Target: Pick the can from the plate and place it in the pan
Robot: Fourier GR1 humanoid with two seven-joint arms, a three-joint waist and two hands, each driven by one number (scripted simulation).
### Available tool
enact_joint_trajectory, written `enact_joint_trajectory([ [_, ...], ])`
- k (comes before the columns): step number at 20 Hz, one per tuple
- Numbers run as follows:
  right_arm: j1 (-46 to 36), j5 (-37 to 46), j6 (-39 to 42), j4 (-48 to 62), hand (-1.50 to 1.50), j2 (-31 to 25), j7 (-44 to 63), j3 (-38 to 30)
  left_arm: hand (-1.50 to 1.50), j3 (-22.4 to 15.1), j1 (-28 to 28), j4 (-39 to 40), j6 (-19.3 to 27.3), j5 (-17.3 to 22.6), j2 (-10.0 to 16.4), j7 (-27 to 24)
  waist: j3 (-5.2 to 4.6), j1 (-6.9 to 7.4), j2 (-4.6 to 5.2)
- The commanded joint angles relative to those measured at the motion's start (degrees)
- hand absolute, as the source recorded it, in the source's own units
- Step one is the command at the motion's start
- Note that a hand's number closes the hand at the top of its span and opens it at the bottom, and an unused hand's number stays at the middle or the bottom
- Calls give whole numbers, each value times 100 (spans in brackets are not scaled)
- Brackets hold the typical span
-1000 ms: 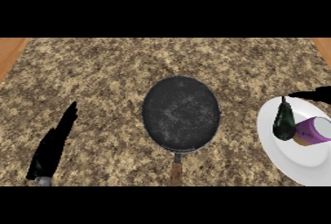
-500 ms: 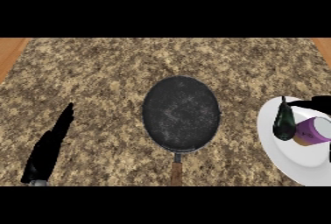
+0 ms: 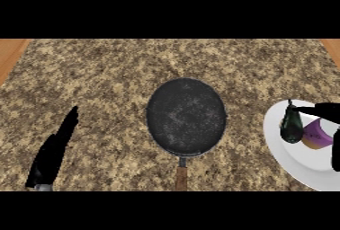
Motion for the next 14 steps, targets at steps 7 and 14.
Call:
enact_joint_trajectory([
  [7, 150, 159, -501, 399, 150, 491, -377, -311, 0, 399, -196, 317, -284, 83, 99, -88, 2, -10, 3],
  [14, 384, -21, -213, 305, 150, 343, -670, -537, 0, 254, -17, 0, -190, -47, -90, -55, 3, -24, -9],
])
